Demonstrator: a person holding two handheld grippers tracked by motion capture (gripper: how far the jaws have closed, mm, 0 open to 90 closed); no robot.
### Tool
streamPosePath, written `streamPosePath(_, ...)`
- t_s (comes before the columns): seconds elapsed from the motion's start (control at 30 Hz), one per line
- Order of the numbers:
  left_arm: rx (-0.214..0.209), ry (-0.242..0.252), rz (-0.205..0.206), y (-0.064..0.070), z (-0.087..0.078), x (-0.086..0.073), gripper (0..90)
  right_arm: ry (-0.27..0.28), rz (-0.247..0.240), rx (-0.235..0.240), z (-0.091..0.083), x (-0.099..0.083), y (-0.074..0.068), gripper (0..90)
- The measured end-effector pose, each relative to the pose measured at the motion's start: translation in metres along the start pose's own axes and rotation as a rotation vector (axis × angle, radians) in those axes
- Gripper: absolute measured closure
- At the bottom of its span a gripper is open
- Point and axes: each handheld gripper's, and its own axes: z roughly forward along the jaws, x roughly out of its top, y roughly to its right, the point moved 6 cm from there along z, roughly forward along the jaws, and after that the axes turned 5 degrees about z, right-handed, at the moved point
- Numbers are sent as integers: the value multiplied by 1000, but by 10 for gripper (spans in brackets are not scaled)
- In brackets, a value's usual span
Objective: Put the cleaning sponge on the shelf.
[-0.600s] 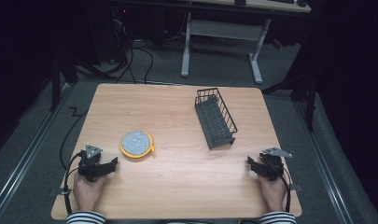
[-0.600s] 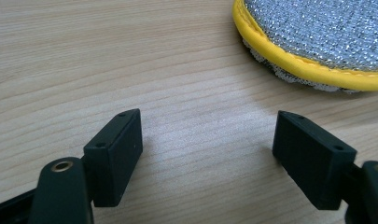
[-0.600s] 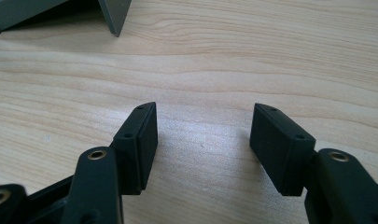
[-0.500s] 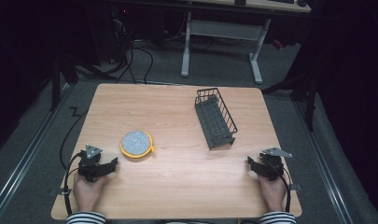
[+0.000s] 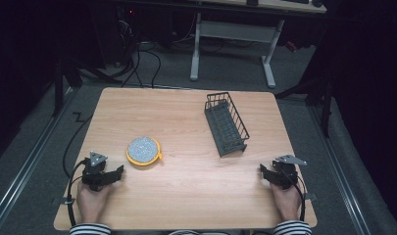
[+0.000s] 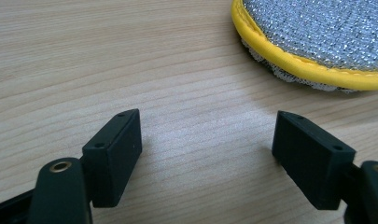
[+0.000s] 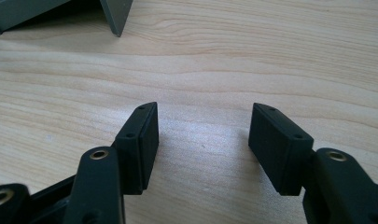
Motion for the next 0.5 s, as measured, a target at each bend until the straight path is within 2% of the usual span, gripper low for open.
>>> streamPosePath(0.3, -2, 1, -1, 0, 0, 0, 245, 1, 1, 0, 0, 0, 0, 435)
streamPosePath(0.5, 0, 0, 0, 0, 0, 0, 245, -6, 18, -12, 1, 3, 3, 507)
